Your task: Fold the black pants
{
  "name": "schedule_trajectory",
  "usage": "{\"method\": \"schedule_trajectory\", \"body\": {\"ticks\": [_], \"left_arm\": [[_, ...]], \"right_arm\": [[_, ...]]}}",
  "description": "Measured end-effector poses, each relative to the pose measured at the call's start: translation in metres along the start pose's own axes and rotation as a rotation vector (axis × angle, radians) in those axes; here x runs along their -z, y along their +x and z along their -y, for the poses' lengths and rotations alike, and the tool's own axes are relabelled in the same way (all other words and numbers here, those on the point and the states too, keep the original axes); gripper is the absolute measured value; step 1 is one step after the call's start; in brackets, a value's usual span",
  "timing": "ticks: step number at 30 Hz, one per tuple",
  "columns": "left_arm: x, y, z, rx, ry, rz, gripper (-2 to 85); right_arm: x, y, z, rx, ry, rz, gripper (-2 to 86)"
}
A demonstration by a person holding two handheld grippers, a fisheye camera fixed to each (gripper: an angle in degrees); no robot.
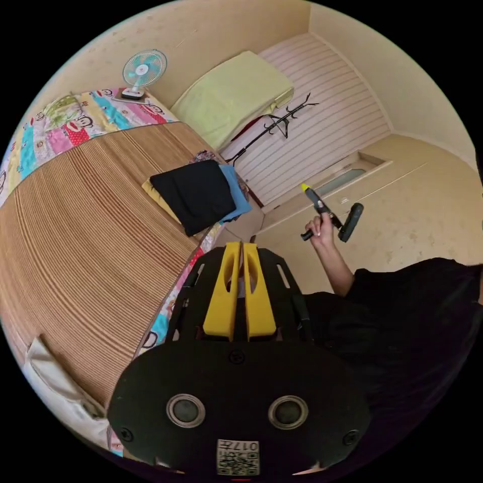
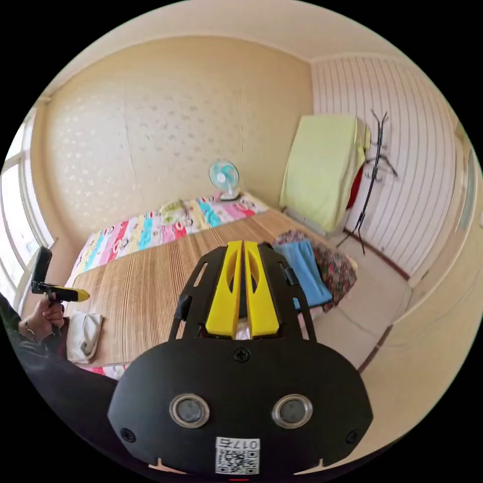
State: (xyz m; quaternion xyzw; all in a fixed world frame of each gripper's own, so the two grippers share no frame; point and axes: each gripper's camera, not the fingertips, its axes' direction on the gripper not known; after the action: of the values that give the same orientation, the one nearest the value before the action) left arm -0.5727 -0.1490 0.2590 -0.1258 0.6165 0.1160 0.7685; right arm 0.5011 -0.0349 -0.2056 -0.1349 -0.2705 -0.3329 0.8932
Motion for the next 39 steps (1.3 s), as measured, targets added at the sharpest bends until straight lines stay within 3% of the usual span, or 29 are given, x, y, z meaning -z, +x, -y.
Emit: {"method": "schedule_trajectory", "body": {"ticks": [2,5,10,15,18,20,24,28,31,36,39], "left_arm": [[-0.031,-0.005,0.024,0.025,0.083,-0.227,1.4],[-0.057,-0.013,0.043,0.041,0.14,-0.348,5.5],[-0.059,-0.012,0.05,0.064,0.165,-0.175,6.4],[-0.054,-0.035,0.03,0.241,0.235,-0.059,6.5],[-0.057,-0.055,0.01,0.394,0.309,-0.064,6.4],[-0.058,-0.063,0.002,0.452,0.354,-0.064,6.0],[-0.064,-0.073,0.007,0.491,0.37,-0.012,5.3],[-0.083,-0.097,0.031,0.507,0.366,-0.024,5.3],[-0.098,-0.113,0.053,0.502,0.377,-0.057,5.4],[-0.134,-0.135,0.084,0.483,0.285,-0.057,5.5],[-0.157,-0.149,0.094,0.5,0.265,-0.098,5.5]], "right_arm": [[-0.045,0.035,0.004,-0.062,-0.126,0.073,1.3],[-0.1,0.061,0.019,-0.091,-0.17,0.089,3.3],[-0.248,0.086,0.074,-0.055,-0.447,0.162,10.3],[-0.404,0.093,0.104,-0.09,-0.63,0.183,9.9],[-0.45,0.036,0.13,0.0,-0.63,0.279,4.3],[-0.441,-0.067,0.147,0.24,-0.508,0.387,3.3],[-0.421,-0.21,0.137,0.498,-0.436,0.645,3.1],[-0.435,-0.304,0.096,0.641,-0.62,1.063,3.8],[-0.426,-0.307,0.08,0.765,-0.644,1.151,5.1],[-0.472,-0.206,0.076,0.472,-0.797,1.045,10.7],[-0.521,-0.103,0.074,0.133,-0.852,0.875,13.4]]}}
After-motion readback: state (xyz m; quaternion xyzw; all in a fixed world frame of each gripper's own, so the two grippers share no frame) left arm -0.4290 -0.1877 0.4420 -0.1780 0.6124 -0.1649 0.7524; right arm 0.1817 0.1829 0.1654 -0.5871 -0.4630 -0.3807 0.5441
